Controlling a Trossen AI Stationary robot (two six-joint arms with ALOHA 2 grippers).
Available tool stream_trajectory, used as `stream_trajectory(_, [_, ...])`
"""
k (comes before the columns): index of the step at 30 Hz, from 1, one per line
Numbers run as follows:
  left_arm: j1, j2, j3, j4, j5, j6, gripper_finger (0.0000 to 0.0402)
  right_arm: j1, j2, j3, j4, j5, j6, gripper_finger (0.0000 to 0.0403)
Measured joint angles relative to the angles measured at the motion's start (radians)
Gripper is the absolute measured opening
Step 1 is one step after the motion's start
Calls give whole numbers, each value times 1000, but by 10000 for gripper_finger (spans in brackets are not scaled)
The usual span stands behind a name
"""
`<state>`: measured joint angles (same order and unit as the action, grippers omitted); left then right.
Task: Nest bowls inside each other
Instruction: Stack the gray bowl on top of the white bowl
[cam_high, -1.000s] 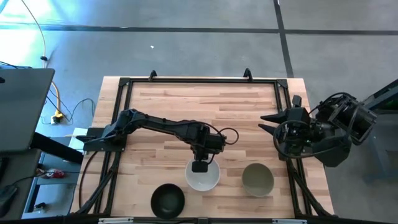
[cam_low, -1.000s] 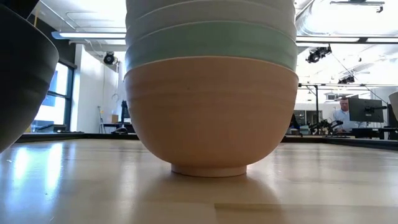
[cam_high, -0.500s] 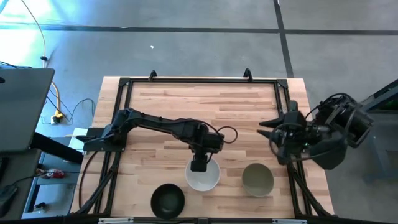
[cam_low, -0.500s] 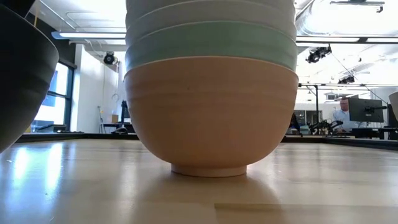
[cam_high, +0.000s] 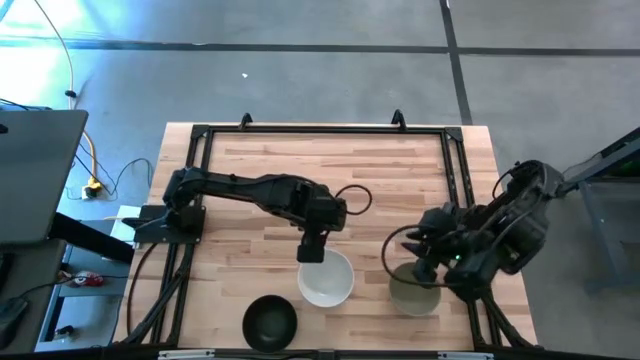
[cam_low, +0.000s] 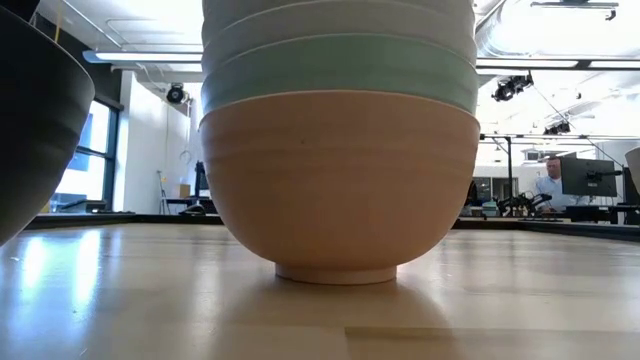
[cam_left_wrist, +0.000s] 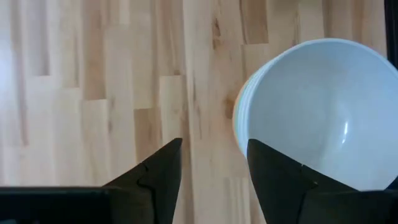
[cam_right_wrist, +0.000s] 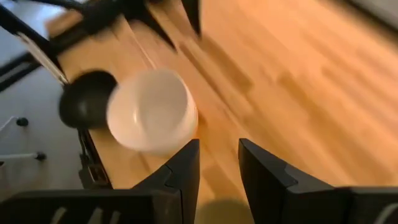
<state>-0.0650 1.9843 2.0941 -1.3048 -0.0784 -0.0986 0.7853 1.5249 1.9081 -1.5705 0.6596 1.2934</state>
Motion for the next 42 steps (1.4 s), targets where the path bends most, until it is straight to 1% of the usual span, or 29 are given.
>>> stream_trajectory(3, [1, -24, 0, -5, -24, 14, 168, 0, 0, -76, 0, -75, 116, 101])
stream_trajectory(7, [6, -58, 0, -9, -39, 31, 168, 0, 0, -164, 0, -162, 226, 101])
stream_trajectory(13, [7, -102, 0, -9, -59, 62, 168, 0, 0, -240, 0, -230, 324, 101])
stream_trajectory(18, [16, -139, 0, -9, -65, 87, 168, 1, 0, -293, 0, -320, 396, 101])
stream_trajectory(20, [24, -151, 0, -10, -65, 97, 168, 0, 0, -321, -1, -379, 438, 101])
stream_trajectory(26, [56, -178, 0, -8, -66, 119, 168, 0, 0, -409, -1, -600, 531, 101])
stream_trajectory(28, [65, -180, 0, -8, -65, 130, 168, 1, 0, -421, -2, -628, 533, 101])
stream_trajectory(30, [73, -180, 0, -8, -65, 139, 168, 1, 0, -421, 1, -626, 507, 101])
stream_trajectory(42, [100, -179, 0, 22, -8, 173, 168, 1, 0, -421, 0, -573, 166, 101])
